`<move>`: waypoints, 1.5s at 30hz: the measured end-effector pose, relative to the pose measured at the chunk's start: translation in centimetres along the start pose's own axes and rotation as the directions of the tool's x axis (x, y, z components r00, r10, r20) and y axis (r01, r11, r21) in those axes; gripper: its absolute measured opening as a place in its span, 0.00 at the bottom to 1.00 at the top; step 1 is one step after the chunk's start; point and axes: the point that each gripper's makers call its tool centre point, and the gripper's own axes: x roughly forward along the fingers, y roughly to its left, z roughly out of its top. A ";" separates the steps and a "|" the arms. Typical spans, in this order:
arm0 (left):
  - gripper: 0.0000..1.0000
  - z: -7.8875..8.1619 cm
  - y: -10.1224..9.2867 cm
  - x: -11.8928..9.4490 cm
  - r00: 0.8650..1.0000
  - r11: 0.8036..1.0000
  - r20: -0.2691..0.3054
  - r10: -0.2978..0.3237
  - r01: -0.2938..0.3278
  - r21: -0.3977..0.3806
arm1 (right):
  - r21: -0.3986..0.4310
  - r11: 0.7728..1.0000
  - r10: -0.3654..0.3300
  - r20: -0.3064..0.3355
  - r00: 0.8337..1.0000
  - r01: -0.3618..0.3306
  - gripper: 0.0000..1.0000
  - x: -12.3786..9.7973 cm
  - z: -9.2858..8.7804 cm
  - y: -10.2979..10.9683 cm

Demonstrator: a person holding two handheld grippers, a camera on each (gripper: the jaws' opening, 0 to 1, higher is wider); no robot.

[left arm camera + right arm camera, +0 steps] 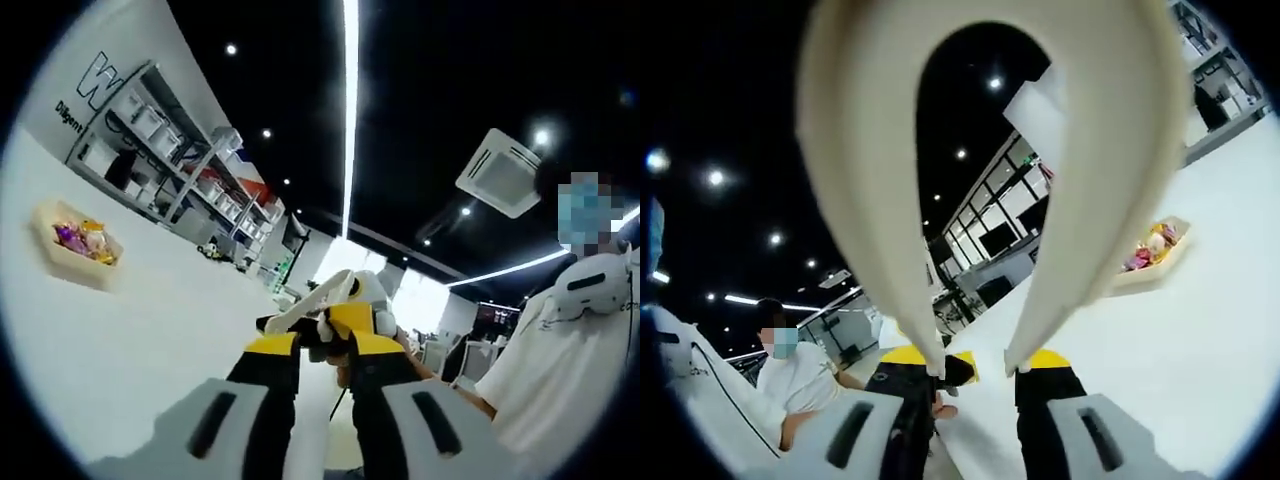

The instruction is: Place the target food into the container with the food tongs after gripping and lifting it, then release it inside without dropping or visibly crushing the food.

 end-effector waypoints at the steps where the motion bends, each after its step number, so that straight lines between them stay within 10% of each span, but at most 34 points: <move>1: 0.13 0.1 0.0 0.0 1.000 1.000 0.004 -0.004 0.004 0.002 | 0.001 1.000 0.003 0.001 1.000 -0.003 0.25 0.0 0.0 0.0; 7: 0.05 0.3 -0.6 -0.1 0.999 1.000 0.011 -0.031 0.031 -0.005 | 0.025 0.999 0.021 -0.001 1.000 -0.021 0.25 0.3 -0.1 0.6; 11: 0.03 0.4 -1.0 -0.2 0.998 0.989 0.016 -0.054 0.051 0.139 | 0.028 0.999 0.028 -0.003 1.000 -0.028 0.26 0.4 -0.1 0.6; 45: 0.02 0.0 0.6 -2.1 1.000 0.992 -0.022 0.009 -0.006 0.128 | 0.020 0.999 -0.032 0.080 0.996 0.031 0.27 -1.8 1.7 -1.9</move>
